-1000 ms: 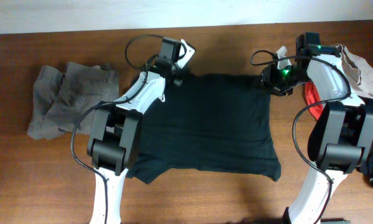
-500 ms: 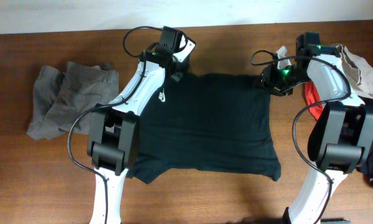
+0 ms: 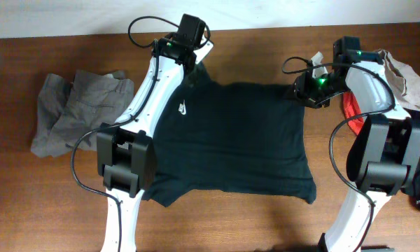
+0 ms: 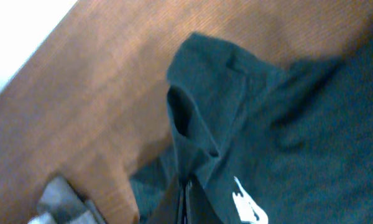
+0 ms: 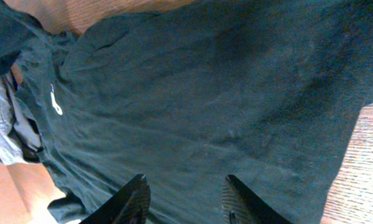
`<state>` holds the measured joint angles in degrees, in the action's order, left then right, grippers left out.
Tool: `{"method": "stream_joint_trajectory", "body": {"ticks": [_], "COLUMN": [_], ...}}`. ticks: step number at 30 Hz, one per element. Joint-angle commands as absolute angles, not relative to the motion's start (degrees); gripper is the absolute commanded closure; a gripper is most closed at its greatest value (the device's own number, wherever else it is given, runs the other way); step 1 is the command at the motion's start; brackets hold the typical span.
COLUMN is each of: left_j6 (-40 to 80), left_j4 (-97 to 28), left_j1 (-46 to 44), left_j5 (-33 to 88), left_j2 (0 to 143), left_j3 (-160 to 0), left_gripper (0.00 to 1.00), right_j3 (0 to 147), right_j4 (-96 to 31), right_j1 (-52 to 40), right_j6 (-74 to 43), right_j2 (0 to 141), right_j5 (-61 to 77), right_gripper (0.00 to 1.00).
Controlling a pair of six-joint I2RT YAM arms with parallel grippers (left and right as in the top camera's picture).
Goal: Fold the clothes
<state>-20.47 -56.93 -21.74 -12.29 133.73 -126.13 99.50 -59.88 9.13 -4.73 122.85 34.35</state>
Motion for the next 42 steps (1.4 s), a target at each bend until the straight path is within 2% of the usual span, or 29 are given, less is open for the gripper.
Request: {"method": "stream_joint_trajectory", "body": {"ticks": [1, 27, 42], "left_j6": [-22.4, -34.8, -39.4], "left_j4": [-61.3, -85.8, -91.1], "left_j1": [-21.6, -21.6, -21.6], "left_j5": [-13.5, -10.3, -6.6], "left_j2": [134.0, 133.8, 133.8], "left_j3": [-127.3, -127.3, -127.2], "left_gripper": [1.00, 1.00, 1.00], "right_j3": [100.5, 100.5, 100.5], "right_j4": [-60.0, -60.0, -59.8], "right_j1": [9.1, 9.1, 9.1], "right_j6": [-4.4, -4.4, -4.4], "right_j2": [122.8, 122.8, 122.8], "right_j5": [33.8, 33.8, 33.8], "right_gripper": [0.57, 0.57, 0.57]}}
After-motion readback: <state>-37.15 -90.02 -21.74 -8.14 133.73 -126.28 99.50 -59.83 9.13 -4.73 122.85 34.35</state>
